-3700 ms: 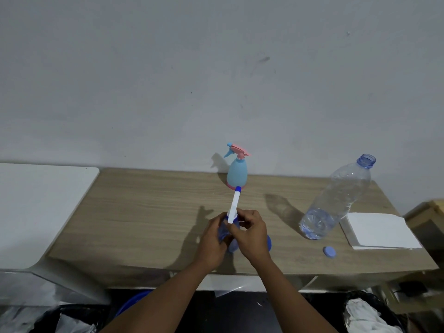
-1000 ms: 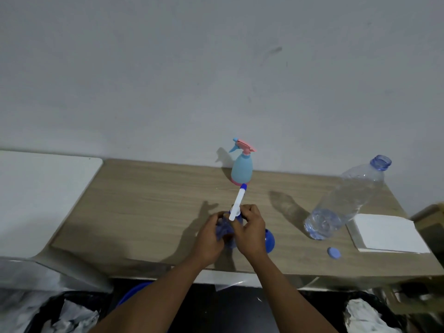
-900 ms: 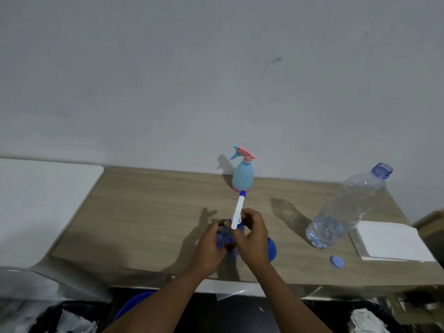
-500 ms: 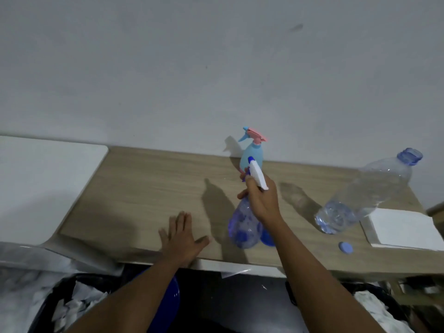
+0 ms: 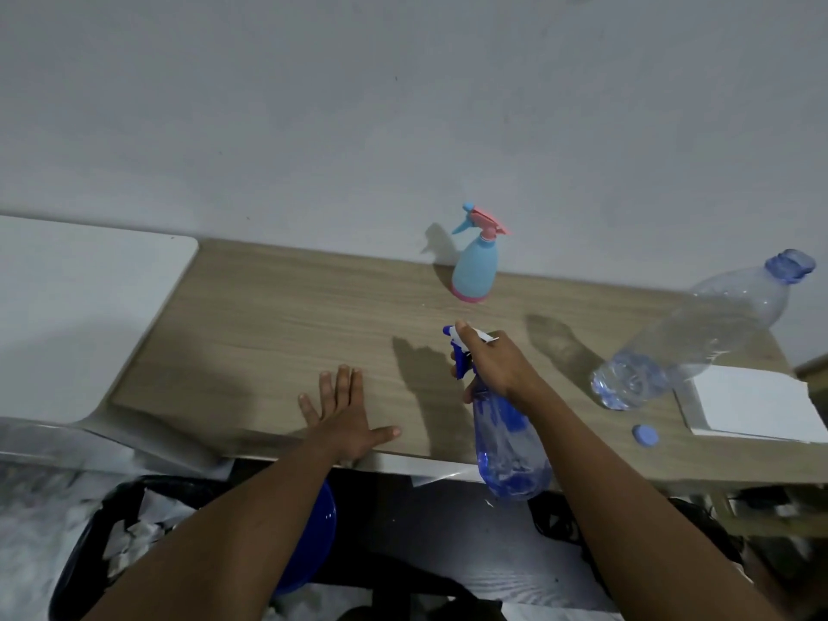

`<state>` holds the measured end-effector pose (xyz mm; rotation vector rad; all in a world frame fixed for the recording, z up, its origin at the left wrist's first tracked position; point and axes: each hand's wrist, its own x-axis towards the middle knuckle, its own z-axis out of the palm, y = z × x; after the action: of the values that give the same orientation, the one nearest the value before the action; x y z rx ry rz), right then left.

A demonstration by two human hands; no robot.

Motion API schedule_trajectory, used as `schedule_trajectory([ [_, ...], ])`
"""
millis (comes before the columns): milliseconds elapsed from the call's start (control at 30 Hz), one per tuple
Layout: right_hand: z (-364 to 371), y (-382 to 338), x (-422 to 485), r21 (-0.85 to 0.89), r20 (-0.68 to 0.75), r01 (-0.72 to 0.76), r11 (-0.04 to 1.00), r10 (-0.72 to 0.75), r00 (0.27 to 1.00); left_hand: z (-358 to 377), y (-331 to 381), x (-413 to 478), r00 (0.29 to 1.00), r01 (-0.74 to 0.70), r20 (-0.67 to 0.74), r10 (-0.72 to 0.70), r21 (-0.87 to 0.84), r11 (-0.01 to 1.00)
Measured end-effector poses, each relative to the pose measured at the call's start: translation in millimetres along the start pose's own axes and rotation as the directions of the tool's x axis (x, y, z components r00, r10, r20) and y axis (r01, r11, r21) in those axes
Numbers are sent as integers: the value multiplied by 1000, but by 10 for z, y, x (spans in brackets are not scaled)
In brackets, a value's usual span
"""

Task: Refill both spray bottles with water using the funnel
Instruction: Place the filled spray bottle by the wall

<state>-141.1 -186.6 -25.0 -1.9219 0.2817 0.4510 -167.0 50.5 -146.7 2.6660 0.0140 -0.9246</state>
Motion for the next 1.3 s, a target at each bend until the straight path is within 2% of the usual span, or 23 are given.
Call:
schedule_trajectory([
  [167,8,89,-46,-30,-5,15,999,-15,1000,-11,12,-17,1000,-1,-1,1,-1,1000],
  [400,-13,161,-130,13,0,64,998,-64,998,-14,9,-34,1000,-8,0,8,5,1000],
  [667,-51,315,-127,-147,11,-5,989,7,1000,-15,10,-34,1000,-4,-7,4,-6,1000],
  [900,-91,285,-214,-97,-31,9,995,-12,999,2,-4,-14,1000,-1,-6,1,-5,1000],
  [1033,-119,297,-225,-56,-91,-75,996,70,993,-6,8,-27,1000,1,-10,-1,-4,1000],
  [1200,-338,502,-261,-261,-239,-240,935,179,954,-2,10,-33,1000,14,-7,-13,4,1000],
  [1233,-399,555,-267,-249,-260,-250,936,184,948,0,9,-32,1000,15,-10,-15,4,1000],
  [1300,-507,585,-324,-120,-282,-249,961,207,937,-2,15,-29,1000,15,-8,-15,-1,1000],
])
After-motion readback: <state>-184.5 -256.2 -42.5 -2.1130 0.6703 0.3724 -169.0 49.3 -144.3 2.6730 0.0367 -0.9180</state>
